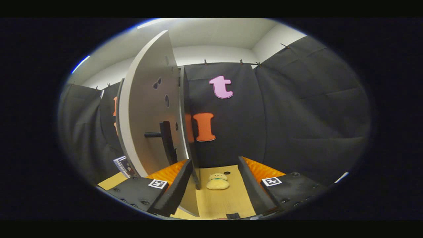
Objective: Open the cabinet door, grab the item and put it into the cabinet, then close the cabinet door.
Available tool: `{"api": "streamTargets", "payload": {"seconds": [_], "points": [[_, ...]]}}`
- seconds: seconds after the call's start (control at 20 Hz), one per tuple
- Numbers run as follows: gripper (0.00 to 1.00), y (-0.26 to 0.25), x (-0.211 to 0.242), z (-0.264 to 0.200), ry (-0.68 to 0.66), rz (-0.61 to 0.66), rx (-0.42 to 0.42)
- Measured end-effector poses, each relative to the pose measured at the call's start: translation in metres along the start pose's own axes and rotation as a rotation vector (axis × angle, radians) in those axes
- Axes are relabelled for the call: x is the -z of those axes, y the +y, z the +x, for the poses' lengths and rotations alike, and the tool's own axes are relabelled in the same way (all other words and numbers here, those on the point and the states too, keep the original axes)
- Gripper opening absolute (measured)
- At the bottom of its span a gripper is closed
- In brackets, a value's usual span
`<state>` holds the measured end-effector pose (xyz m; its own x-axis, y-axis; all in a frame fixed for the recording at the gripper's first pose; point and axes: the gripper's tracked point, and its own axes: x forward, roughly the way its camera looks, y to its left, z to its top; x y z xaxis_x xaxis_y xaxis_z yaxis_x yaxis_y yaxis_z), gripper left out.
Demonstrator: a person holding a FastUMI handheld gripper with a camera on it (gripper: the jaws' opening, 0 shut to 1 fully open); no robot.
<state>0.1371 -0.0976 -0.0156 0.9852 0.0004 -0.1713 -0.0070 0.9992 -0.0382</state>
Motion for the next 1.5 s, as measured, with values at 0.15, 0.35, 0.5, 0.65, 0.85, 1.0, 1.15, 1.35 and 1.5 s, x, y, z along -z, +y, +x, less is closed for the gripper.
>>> {"api": "streamTargets", "payload": {"seconds": [0.15, 0.35, 0.5, 0.65, 0.85, 1.0, 1.15, 1.35, 1.5], "points": [[0.89, 0.0, -0.003, 0.001, 0.004, -0.018, 0.018], [0.88, 0.011, -0.004, 0.006, 0.004, -0.054, 0.052], [0.88, 0.021, -0.004, -0.001, 0.003, -0.046, 0.074], [0.88, 0.031, -0.002, -0.006, 0.002, -0.051, 0.112], [0.88, 0.057, 0.001, -0.011, 0.005, -0.055, 0.138], [0.88, 0.077, 0.005, -0.012, 0.0, -0.055, 0.153], [0.88, 0.1, 0.009, -0.013, -0.004, -0.057, 0.156], [0.88, 0.133, 0.009, -0.016, -0.013, -0.049, 0.137], [0.88, 0.16, 0.011, -0.013, -0.016, -0.047, 0.108]]}}
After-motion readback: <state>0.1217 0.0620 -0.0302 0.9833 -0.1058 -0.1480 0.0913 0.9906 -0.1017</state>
